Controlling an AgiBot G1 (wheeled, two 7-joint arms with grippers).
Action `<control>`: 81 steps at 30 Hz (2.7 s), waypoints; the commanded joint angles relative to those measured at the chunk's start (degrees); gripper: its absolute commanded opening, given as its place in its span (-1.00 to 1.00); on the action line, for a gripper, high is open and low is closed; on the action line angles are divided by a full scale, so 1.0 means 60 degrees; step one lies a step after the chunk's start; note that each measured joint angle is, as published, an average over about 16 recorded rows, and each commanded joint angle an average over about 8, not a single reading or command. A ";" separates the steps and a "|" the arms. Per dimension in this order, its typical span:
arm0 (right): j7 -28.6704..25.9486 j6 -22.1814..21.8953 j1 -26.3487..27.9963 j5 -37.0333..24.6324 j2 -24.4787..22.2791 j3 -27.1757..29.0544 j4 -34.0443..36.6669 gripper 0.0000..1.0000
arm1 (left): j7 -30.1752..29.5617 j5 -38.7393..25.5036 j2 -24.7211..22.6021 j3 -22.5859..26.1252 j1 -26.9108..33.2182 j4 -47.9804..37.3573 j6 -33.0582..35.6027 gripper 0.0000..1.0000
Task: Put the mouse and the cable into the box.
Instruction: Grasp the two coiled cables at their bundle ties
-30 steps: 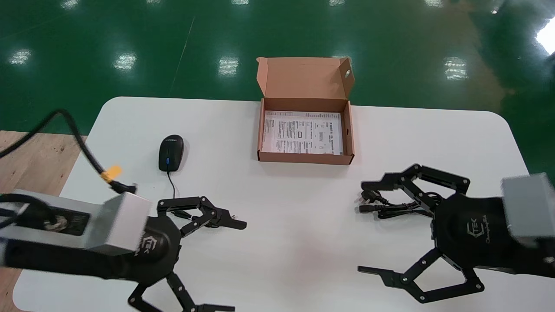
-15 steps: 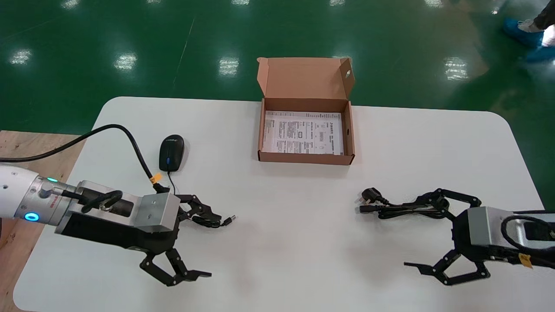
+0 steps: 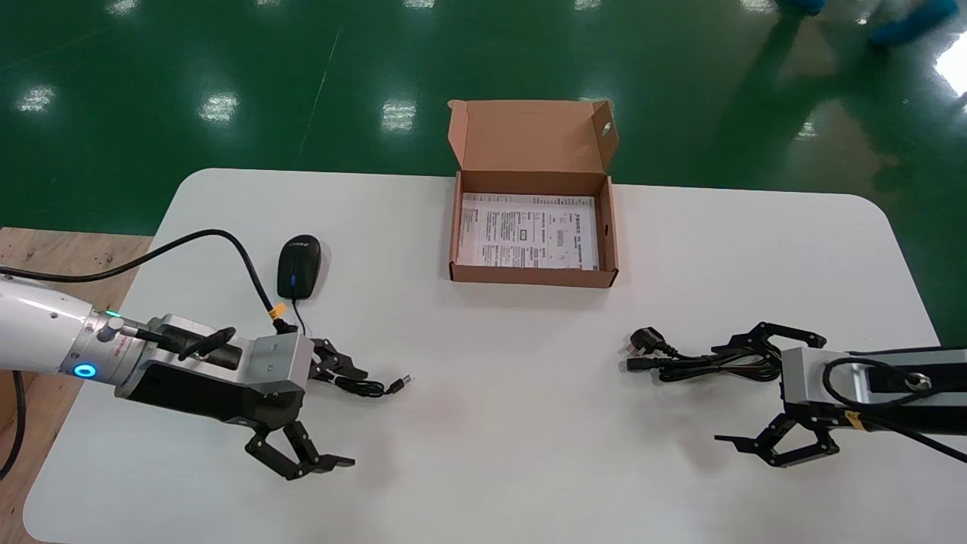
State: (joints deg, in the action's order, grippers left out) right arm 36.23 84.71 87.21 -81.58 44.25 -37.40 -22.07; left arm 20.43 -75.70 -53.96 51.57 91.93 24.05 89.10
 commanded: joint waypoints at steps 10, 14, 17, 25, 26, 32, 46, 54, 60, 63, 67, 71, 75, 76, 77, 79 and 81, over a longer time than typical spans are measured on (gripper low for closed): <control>0.0660 -0.1033 0.0666 -0.0461 0.0941 -0.0180 0.1866 1.00 | 0.1293 -0.0169 -0.0479 0.0103 0.0328 -0.2051 -0.0390 1.00; 0.0874 -0.1238 0.0804 -0.0539 0.1169 -0.0221 0.2267 1.00 | 0.1648 -0.0239 -0.0658 0.0130 0.0406 -0.2544 -0.0647 1.00; 0.1023 -0.1366 0.0892 -0.0586 0.1290 -0.0246 0.2509 1.00 | 0.1865 -0.0260 -0.0785 0.0131 0.0421 -0.2865 -0.0880 1.00; 0.1255 -0.1784 0.1005 -0.0627 0.1499 -0.0259 0.3045 1.00 | 0.2201 -0.0129 -0.1079 0.0024 0.0353 -0.3496 -0.1543 1.00; 0.1263 -0.1833 0.1018 -0.0625 0.1514 -0.0255 0.3105 1.00 | 0.2232 -0.0123 -0.1110 0.0018 0.0350 -0.3550 -0.1616 1.00; 0.1283 -0.2015 0.1068 -0.0605 0.1554 -0.0229 0.3315 0.22 | 0.2325 -0.0122 -0.1219 0.0012 0.0353 -0.3739 -0.1875 0.30; 0.1282 -0.1965 0.1055 -0.0590 0.1536 -0.0221 0.3246 -1.00 | 0.2303 -0.0116 -0.1189 0.0005 0.0346 -0.3668 -0.1818 -1.00; 0.1280 -0.1935 0.1044 -0.0590 0.1532 -0.0224 0.3215 -1.00 | 0.2296 -0.0111 -0.1174 0.0005 0.0342 -0.3640 -0.1782 -1.00; 0.1278 -0.1922 0.1040 -0.0591 0.1528 -0.0228 0.3203 -1.00 | 0.2293 -0.0107 -0.1169 0.0005 0.0338 -0.3628 -0.1769 -1.00; 0.1277 -0.1919 0.1039 -0.0591 0.1526 -0.0230 0.3199 -1.00 | 0.2291 -0.0106 -0.1167 0.0005 0.0337 -0.3625 -0.1765 -1.00; 0.1275 -0.1915 0.1037 -0.0592 0.1524 -0.0232 0.3196 -1.00 | 0.2288 -0.0105 -0.1165 0.0005 0.0336 -0.3622 -0.1762 -1.00; 0.1273 -0.1913 0.1034 -0.0593 0.1522 -0.0233 0.3193 -1.00 | 0.2286 -0.0105 -0.1163 0.0005 0.0336 -0.3620 -0.1758 -1.00; 0.1272 -0.1911 0.1032 -0.0593 0.1521 -0.0233 0.3189 -1.00 | 0.2283 -0.0105 -0.1161 0.0005 0.0336 -0.3617 -0.1755 -1.00; 0.1272 -0.1911 0.1032 -0.0591 0.1521 -0.0232 0.3190 -1.00 | 0.2284 -0.0106 -0.1161 0.0005 0.0336 -0.3617 -0.1756 -1.00; 0.1271 -0.1911 0.1031 -0.0591 0.1521 -0.0232 0.3189 -1.00 | 0.2284 -0.0106 -0.1161 0.0005 0.0336 -0.3616 -0.1756 -1.00; 0.1271 -0.1909 0.1031 -0.0591 0.1521 -0.0232 0.3187 -1.00 | 0.2282 -0.0103 -0.1158 0.0003 0.0341 -0.3614 -0.1755 -1.00; 0.1271 -0.1907 0.1032 -0.0590 0.1521 -0.0231 0.3185 -1.00 | 0.2276 -0.0090 -0.1152 -0.0006 0.0363 -0.3606 -0.1741 -1.00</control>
State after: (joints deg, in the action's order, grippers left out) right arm 43.92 73.58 93.86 -85.04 53.18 -38.72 -3.22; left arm 34.00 -76.00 -60.74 51.37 94.70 2.71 79.21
